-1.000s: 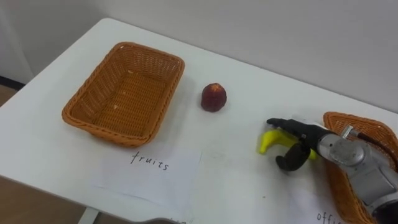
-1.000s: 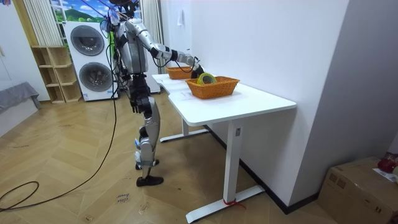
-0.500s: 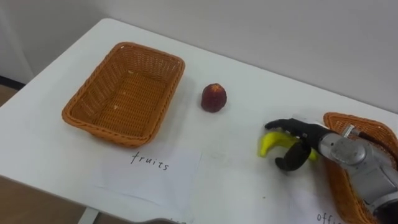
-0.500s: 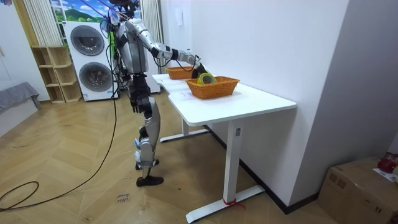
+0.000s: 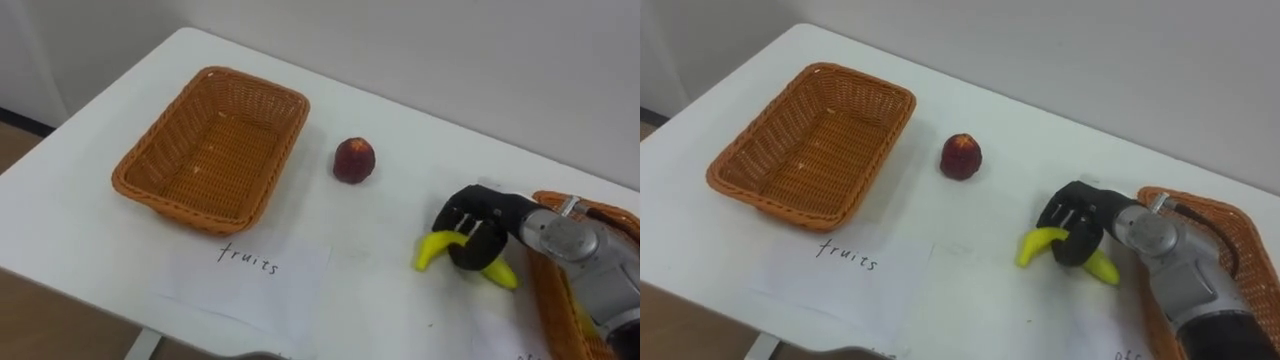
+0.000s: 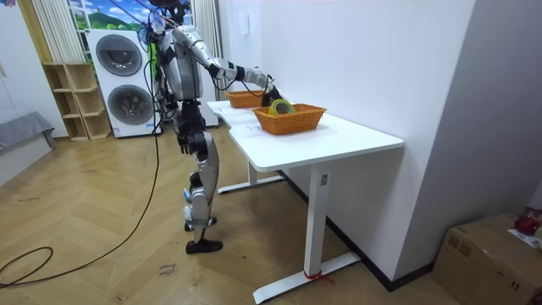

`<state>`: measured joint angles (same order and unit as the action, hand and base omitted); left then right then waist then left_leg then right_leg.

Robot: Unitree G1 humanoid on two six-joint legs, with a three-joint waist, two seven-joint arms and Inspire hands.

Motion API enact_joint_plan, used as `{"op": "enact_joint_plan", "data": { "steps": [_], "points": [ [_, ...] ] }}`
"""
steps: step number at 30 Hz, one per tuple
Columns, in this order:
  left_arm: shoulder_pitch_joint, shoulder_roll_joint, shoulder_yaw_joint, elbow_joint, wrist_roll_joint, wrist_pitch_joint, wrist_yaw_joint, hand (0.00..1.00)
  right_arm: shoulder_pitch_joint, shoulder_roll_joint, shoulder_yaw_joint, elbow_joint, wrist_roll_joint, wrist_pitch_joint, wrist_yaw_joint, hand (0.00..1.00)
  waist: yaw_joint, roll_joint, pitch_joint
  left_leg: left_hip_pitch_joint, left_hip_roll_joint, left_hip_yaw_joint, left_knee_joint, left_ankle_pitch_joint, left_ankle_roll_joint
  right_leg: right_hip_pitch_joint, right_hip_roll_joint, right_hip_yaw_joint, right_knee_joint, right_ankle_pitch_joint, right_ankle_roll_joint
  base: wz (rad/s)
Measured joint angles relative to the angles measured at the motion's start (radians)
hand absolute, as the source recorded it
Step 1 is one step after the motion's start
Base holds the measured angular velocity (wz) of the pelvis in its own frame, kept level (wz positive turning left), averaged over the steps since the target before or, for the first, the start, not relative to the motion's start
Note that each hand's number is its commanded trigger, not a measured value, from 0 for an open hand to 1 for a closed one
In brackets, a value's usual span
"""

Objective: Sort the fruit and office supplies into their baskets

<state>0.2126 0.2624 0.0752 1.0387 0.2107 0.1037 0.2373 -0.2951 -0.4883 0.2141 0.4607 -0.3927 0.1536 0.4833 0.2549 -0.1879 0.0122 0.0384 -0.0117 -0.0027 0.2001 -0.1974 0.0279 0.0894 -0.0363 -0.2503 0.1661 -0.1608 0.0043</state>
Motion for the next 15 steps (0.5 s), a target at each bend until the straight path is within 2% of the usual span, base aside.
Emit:
{"op": "enact_joint_plan", "data": {
  "steps": [15],
  "points": [
    [-0.001, -0.003, -0.006, 0.001, 0.018, 0.007, -0.005, 0.0, 0.012, 0.001, 0.006, -0.03, 0.065, 0.002, 0.012, 1.0, -0.006, 0.003, 0.0018, -0.004, -0.001, 0.003, -0.001, 0.0, 0.0, 0.014, 0.002, 0.003, -0.014, 0.002, -0.002, 0.0]
  ]
}}
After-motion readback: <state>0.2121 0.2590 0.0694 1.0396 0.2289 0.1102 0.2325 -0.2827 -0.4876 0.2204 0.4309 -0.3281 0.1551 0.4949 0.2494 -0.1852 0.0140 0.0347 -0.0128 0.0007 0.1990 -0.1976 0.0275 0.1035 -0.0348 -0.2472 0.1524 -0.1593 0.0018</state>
